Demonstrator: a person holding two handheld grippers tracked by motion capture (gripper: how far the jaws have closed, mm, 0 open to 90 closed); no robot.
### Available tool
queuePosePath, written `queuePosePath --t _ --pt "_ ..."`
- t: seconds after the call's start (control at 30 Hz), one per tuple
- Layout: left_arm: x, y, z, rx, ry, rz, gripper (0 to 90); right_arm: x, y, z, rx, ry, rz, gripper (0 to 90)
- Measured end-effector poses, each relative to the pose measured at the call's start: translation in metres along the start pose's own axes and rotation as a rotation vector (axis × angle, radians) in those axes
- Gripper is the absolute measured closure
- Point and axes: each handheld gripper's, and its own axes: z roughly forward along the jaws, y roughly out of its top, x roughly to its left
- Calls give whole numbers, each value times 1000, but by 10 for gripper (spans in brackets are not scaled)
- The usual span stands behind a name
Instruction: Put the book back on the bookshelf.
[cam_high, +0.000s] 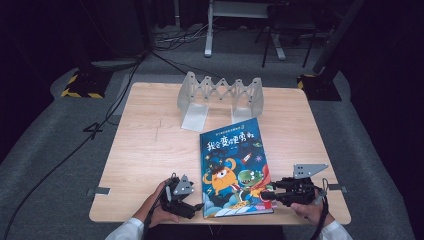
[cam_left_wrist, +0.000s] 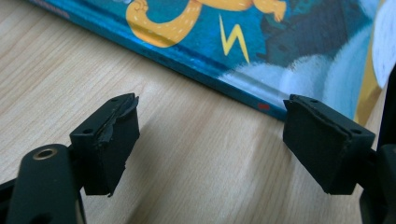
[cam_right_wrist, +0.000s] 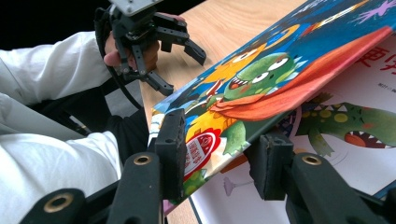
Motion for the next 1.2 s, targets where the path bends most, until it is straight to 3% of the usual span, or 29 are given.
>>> queuePosePath --t 0.33,0.4,0.47,0.53,0.6,0.8,0.87,0.97,1.07,1.2 --pt "12 5 3 -38 -97 -98 150 16 -1 -3 -53 -67 -141 606" --pt "11 8 6 -38 -105 -99 157 17 -1 -3 -54 -71 -146 606" --pt "8 13 10 -28 -126 -68 161 17 -1 -2 -58 -70 -160 606" --pt "5 18 13 -36 -143 -63 153 18 -1 -2 -62 -74 -172 606" --pt "6 24 18 -24 -160 -79 91 19 -1 -3 -65 -76 -184 606" --pt "21 31 25 -91 -213 -165 59 22 1 -3 -68 -82 -217 607" --pt "27 32 24 -111 -216 -171 73 21 2 -3 -69 -81 -221 607" --pt "32 30 17 -169 -219 -180 191 18 2 -4 -62 -77 -227 613" --pt "30 31 6 -220 -162 -148 286 14 0 -4 -36 -73 -233 628" --pt "25 36 -12 -285 -107 -91 361 7 -2 -1 -5 -128 -223 636"
